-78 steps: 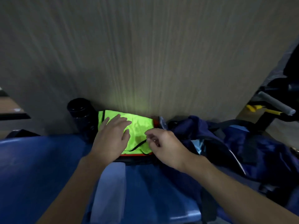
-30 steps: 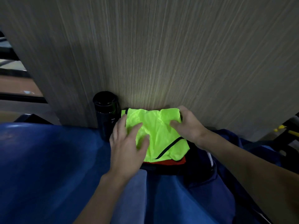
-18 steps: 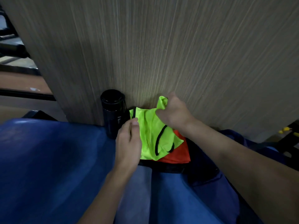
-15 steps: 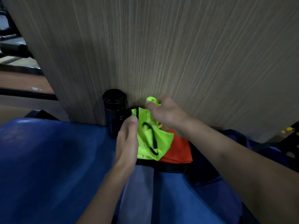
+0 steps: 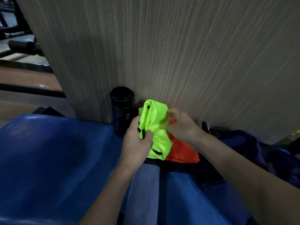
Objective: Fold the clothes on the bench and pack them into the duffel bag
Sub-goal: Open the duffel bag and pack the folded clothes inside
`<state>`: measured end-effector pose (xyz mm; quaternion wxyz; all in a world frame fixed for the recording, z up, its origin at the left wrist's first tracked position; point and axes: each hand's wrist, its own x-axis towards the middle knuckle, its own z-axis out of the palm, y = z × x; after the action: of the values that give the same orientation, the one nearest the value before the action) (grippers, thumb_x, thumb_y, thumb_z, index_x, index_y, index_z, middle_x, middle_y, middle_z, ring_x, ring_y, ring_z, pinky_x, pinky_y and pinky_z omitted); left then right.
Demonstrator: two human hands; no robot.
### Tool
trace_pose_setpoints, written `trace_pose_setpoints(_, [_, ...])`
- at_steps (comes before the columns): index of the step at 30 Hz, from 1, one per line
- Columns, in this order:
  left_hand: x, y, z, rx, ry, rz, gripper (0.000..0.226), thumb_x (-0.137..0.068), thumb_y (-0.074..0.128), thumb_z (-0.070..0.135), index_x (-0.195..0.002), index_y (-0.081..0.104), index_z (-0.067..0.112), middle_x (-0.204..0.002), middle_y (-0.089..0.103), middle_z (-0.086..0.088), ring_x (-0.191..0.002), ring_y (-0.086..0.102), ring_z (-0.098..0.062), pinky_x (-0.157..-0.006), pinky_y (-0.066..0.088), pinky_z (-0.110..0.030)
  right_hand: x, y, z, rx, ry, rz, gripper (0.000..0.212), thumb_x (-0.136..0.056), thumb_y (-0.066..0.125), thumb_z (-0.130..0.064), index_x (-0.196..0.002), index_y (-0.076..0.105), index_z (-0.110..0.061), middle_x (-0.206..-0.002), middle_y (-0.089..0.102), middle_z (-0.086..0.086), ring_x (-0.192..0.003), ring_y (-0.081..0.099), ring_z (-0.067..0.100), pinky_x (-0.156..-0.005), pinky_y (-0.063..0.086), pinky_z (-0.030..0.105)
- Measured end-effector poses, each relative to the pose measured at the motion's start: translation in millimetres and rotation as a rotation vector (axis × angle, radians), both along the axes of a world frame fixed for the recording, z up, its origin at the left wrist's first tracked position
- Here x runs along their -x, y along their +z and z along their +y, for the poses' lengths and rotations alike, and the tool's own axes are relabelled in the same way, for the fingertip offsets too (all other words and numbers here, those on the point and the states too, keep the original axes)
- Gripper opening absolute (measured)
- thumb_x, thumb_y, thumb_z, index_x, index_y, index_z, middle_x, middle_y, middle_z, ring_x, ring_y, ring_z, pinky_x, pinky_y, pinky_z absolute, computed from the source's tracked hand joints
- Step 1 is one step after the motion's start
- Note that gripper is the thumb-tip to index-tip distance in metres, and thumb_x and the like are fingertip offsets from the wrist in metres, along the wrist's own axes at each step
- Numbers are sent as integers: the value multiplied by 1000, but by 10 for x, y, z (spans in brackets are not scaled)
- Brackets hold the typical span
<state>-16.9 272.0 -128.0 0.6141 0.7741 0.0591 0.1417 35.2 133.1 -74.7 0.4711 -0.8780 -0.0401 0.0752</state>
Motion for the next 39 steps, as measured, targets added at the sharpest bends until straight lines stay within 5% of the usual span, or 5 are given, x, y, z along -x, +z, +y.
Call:
trace_pose_setpoints(3, [-6, -5, -7, 36, 8, 33, 48, -93, 52, 5, -134, 51, 29, -102, 65, 16, -89, 60, 4, -79, 48, -19, 104, -94, -7, -53, 24, 134, 62, -81, 78, -21, -126, 35, -29, -100, 56, -13, -88, 56, -2, -64, 47, 7])
trace_pose_setpoints(12, [118, 32, -32, 106, -51, 9, 53, -82, 41, 34, -133, 50, 48, -128, 61, 9, -130, 49, -26, -107, 42, -54, 203, -125, 38, -750, -63, 228, 46, -79, 78, -7, -123, 61, -8, -111, 72, 13, -102, 70, 27, -93, 55, 47])
trace_pose_setpoints(19, [364, 363, -121, -113, -260, -18, 71, -64, 65, 75, -128, 41, 56, -157, 26, 18, -142, 25, 7, -113, 27, -21, 516, 71, -156, -852, -259, 3, 37, -83, 72, -2, -118, 62, -11, -106, 72, 13, -99, 70, 28, -83, 58, 44])
trace_pose_setpoints(28, [529, 669, -620, 42, -314, -104, 37, -81, 77, 2, -106, 65, 26, -86, 74, 9, -78, 70, -7, -65, 57, -27, 1033, 259, -889, -1086, -229, -34, 50, -82, 71, -6, -128, 53, -5, -121, 66, 18, -112, 65, 32, -99, 49, 52])
trace_pose_setpoints(39, [543, 1004, -1430, -573, -992, -61, 32, -80, 68, -4, -103, 68, 17, -88, 73, 12, -79, 65, 0, -70, 48, -18, 1608, 22, -2135, -194, 34, -223, 101, -62, 91, -34, -143, 33, -49, -134, 51, -16, -125, 44, -12, -99, 38, 11])
